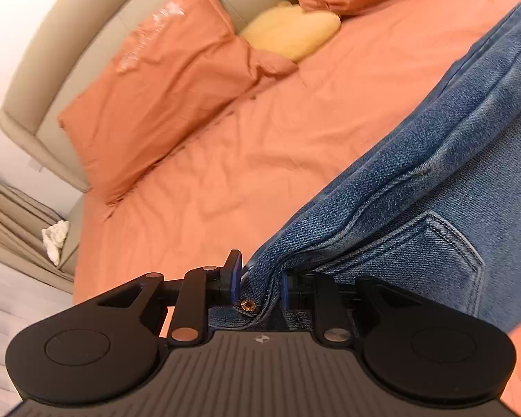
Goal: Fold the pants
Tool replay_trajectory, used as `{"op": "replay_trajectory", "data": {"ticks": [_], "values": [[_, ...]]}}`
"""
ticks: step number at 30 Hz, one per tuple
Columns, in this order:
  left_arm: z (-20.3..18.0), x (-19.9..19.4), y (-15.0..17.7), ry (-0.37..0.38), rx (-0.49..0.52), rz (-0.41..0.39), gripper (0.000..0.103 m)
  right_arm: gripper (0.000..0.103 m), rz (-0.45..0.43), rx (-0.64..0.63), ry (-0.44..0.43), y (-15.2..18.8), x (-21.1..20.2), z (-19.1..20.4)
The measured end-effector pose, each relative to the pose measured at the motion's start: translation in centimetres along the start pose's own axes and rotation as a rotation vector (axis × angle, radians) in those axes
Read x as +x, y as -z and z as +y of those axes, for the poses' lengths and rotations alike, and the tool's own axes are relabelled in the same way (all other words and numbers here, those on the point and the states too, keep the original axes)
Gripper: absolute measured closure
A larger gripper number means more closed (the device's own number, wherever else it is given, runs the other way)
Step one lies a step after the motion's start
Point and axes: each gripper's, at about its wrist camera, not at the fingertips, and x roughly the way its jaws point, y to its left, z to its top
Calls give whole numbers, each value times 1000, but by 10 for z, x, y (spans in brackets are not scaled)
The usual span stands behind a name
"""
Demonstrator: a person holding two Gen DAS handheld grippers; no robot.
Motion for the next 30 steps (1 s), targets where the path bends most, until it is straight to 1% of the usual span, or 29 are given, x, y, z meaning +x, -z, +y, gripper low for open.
{"op": "replay_trajectory", "data": {"ticks": [3,6,9,12,15,19,22,26,27,28,29,30], "values": [[-7,22,-7,-1,33,30,78,103,7,-22,11,-16,23,17],[-13,46,-14,10,52,86,78,103,4,-60,11,-33,40,32],[-22,69,-16,10,54,126,78,103,8,-85,12,-49,56,47],[-34,88,-16,1,57,157,78,103,45,-133,13,-59,77,69],[-47,97,-16,-28,88,169,78,103,96,-177,17,-61,97,89],[-57,101,-13,-59,150,152,78,103,150,-231,11,-56,116,107],[-48,96,-13,-42,121,137,77,103,150,-228,27,-58,120,109],[-19,72,-29,-35,-8,62,78,103,127,-179,61,-74,122,100],[-13,72,-34,-29,-23,61,78,103,130,-172,65,-79,124,98],[-11,78,-39,-20,-21,86,78,103,134,-169,67,-83,125,97],[-9,87,-42,1,-18,130,78,103,135,-167,62,-86,126,98],[-8,95,-42,21,-32,160,77,103,143,-165,44,-88,127,99]]}}
